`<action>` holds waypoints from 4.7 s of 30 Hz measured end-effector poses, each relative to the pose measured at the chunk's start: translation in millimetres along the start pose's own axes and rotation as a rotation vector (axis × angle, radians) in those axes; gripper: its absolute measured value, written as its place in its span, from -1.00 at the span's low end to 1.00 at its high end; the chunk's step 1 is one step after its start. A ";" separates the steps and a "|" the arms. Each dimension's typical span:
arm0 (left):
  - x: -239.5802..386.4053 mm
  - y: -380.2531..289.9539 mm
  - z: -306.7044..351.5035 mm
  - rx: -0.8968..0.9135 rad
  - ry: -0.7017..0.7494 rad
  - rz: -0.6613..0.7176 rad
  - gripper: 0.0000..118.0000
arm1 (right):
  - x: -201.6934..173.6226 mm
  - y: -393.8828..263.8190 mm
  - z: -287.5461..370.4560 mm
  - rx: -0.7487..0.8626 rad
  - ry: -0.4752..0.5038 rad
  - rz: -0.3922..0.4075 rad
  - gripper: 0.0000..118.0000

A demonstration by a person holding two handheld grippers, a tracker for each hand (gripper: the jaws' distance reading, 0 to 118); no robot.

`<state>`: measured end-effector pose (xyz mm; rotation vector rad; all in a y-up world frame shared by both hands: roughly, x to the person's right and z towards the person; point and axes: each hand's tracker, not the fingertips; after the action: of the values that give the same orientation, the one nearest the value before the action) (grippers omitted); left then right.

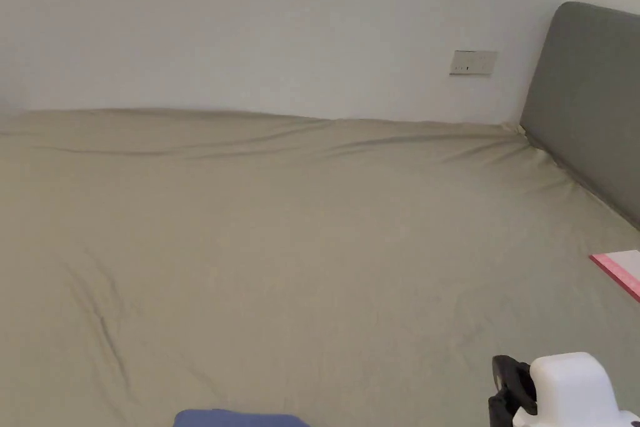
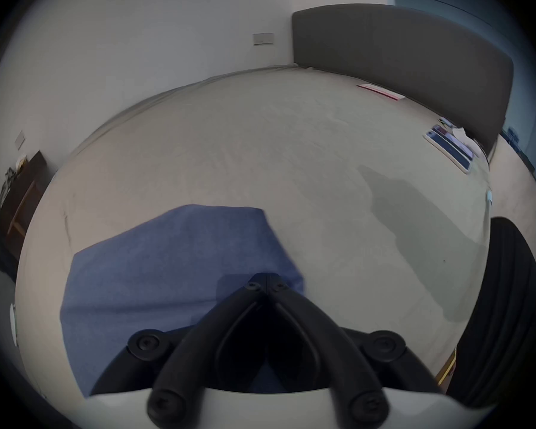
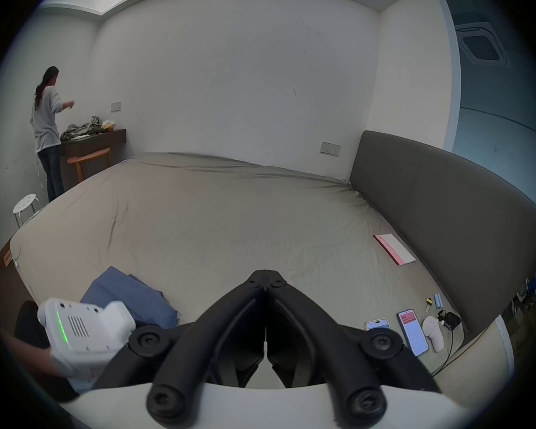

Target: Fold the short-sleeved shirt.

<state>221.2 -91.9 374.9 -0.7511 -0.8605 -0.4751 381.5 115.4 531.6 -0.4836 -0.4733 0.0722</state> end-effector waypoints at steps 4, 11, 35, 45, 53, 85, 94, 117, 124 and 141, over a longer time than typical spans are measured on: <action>11.0 -4.6 8.7 0.006 -0.195 0.061 -1.00 | -4.1 2.6 -1.2 0.003 0.006 0.009 -0.96; -9.2 -29.8 49.0 0.028 -0.423 0.192 -1.00 | -17.9 10.5 -9.0 0.015 0.038 0.024 -0.96; -252.1 -104.5 98.9 0.088 -0.151 0.784 -0.07 | -174.4 -106.8 -162.6 -0.576 0.560 0.225 -0.97; -251.4 -89.8 -6.9 -0.101 -0.665 1.018 0.98 | -150.1 -120.4 -168.9 -0.557 0.630 0.027 -0.97; -230.1 -78.5 -28.3 -0.170 -0.777 1.054 0.92 | -151.7 -123.1 -169.2 -0.549 0.635 0.014 -0.97; -338.7 -128.2 129.1 -0.039 -0.100 0.812 -0.43 | -136.9 49.5 -60.8 0.065 0.119 0.146 -0.95; -420.6 -188.2 172.7 -0.074 0.109 0.817 -0.44 | -190.4 49.9 -70.6 0.052 0.195 0.178 -0.95; -571.3 -212.0 201.0 -0.343 0.706 0.562 0.43 | -211.0 53.5 -99.3 -0.024 0.170 0.187 -0.95; -508.4 -120.3 259.2 0.073 0.682 0.607 0.91 | -176.4 73.9 -80.0 0.048 0.136 0.160 -0.95; -219.2 74.6 301.2 0.813 0.436 0.407 -0.93 | -110.2 116.3 30.1 0.371 0.058 0.100 -0.95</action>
<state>-7.4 201.0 295.7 -0.0463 -0.4053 0.0953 274.8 211.8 454.8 -0.1440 -0.3677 0.2368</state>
